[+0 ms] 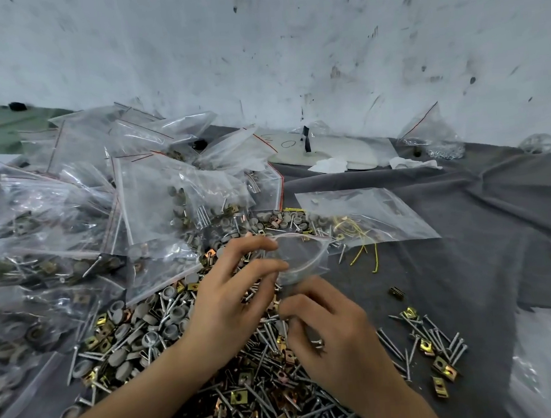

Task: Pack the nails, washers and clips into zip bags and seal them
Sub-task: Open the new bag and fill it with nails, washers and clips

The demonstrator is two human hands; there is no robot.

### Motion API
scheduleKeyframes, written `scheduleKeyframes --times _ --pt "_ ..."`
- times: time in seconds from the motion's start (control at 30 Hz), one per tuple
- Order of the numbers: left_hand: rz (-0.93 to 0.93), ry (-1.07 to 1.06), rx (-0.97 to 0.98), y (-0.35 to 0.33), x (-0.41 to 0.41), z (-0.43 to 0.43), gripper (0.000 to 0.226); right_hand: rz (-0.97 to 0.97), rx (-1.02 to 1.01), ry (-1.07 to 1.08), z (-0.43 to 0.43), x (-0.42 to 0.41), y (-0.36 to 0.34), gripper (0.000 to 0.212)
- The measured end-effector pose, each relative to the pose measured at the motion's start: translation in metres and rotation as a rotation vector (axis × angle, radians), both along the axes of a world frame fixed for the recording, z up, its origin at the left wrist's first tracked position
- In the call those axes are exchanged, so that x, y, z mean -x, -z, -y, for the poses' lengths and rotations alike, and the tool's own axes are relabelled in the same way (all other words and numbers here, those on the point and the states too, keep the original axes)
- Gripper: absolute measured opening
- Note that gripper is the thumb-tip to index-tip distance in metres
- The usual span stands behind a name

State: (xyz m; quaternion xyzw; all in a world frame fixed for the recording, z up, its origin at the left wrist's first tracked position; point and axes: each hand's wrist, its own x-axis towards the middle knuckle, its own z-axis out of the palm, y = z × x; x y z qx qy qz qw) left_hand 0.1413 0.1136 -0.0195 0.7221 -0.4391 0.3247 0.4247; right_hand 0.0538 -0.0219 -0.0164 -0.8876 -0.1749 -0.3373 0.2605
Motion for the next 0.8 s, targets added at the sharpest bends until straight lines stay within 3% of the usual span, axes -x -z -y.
scheduleKeyframes --times 0.13,0.23,0.43,0.7,0.8 --pt "-0.001 0.049 -0.028 0.0016 -0.0006 0.0000 0.012 0.275 -0.069 0.131 0.0010 0.0044 -0.0017 0.018" --pt "0.041 0.094 -0.070 0.0016 0.0001 -0.0001 0.011 0.337 -0.070 0.251 0.0022 0.0056 -0.0051 0.026" --pt "0.096 0.183 -0.169 0.0007 0.0040 -0.0003 0.014 0.215 0.003 0.375 0.0026 0.0025 -0.0029 0.023" --pt "-0.047 0.039 -0.051 0.0003 0.0005 0.0015 0.016 0.284 -0.170 0.308 0.0052 0.0021 -0.0055 0.016" --pt "-0.134 -0.032 0.027 -0.0010 -0.0023 0.0011 0.012 -0.055 -0.136 0.241 0.0086 -0.0019 -0.0040 0.014"
